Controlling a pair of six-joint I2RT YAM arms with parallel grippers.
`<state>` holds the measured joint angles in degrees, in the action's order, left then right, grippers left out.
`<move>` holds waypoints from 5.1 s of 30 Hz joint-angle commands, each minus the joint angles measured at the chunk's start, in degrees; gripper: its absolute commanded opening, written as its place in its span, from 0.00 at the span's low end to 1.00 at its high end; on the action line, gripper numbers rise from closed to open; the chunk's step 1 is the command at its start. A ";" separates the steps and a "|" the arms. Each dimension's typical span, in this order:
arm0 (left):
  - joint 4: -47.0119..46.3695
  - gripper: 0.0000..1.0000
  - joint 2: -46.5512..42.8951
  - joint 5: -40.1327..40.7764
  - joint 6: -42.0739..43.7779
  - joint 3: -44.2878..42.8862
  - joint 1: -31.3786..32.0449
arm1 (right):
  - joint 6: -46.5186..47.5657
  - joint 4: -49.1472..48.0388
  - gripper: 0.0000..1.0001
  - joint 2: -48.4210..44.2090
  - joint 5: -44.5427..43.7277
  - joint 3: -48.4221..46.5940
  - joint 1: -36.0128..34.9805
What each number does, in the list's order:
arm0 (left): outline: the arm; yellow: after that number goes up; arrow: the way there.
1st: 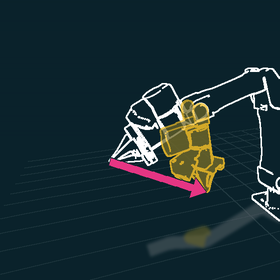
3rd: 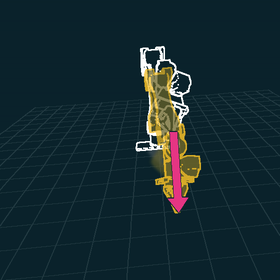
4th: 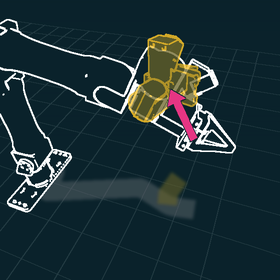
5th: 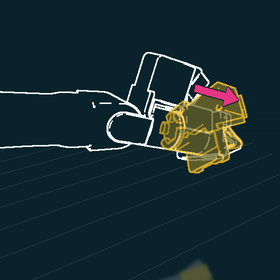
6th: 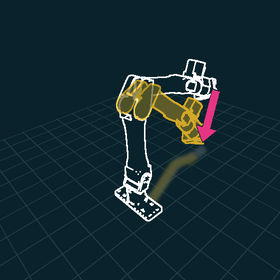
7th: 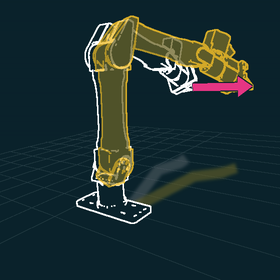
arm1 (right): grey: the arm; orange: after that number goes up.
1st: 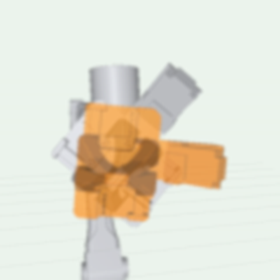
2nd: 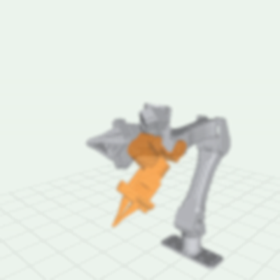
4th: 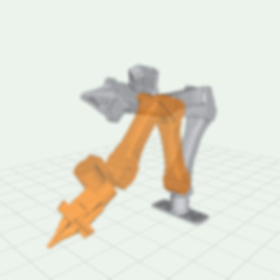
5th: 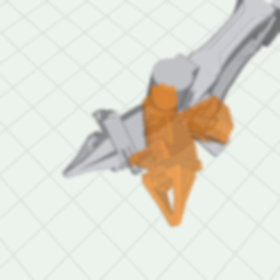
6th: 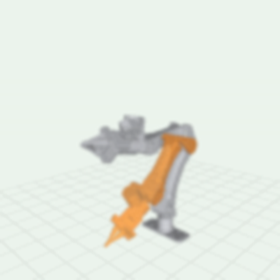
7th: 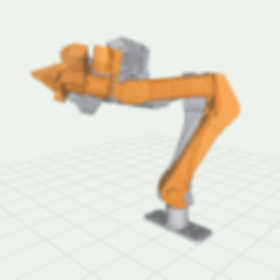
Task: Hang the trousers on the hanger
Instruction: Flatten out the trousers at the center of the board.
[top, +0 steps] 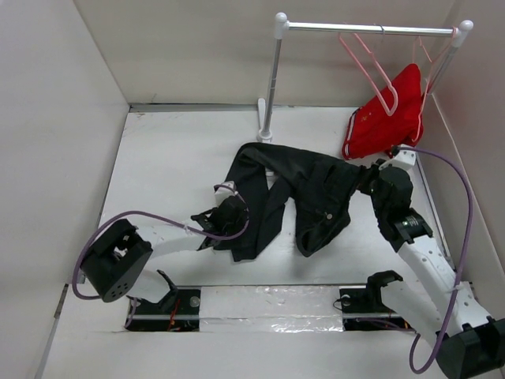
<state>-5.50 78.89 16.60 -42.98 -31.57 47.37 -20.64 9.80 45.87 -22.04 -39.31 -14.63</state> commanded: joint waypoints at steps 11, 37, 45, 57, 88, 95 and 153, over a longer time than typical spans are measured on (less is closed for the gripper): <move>3.91 0.00 -27.78 8.88 -7.80 5.29 -21.51 | 1.13 -0.40 0.00 -9.56 9.02 -4.02 0.31; -3.12 0.55 -36.44 3.35 -20.56 -4.02 -51.51 | -9.41 -9.34 0.00 16.49 9.29 -13.76 28.34; -11.19 0.64 -36.18 -4.28 -13.02 -2.88 -48.09 | -8.98 -7.61 0.29 32.53 9.73 -22.65 27.55; -9.72 0.50 -25.30 -0.71 -2.29 3.89 -18.66 | -5.47 -14.99 0.05 8.73 8.85 -6.67 12.80; -6.28 0.65 -8.14 8.80 -13.97 9.16 -7.20 | -2.91 -6.55 0.68 13.89 11.23 7.41 -13.05; 2.55 0.00 -15.77 9.67 -11.95 7.76 -8.35 | -3.44 -9.19 0.68 16.63 12.73 6.62 -13.05; -10.67 0.84 -7.01 -0.77 -24.25 0.64 -44.39 | 3.59 -11.65 0.76 18.12 18.00 1.87 -29.14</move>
<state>-13.04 68.25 17.63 -65.49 -28.25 3.25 -17.72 1.17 65.10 -4.75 -37.43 -43.22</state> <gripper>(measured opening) 0.837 0.758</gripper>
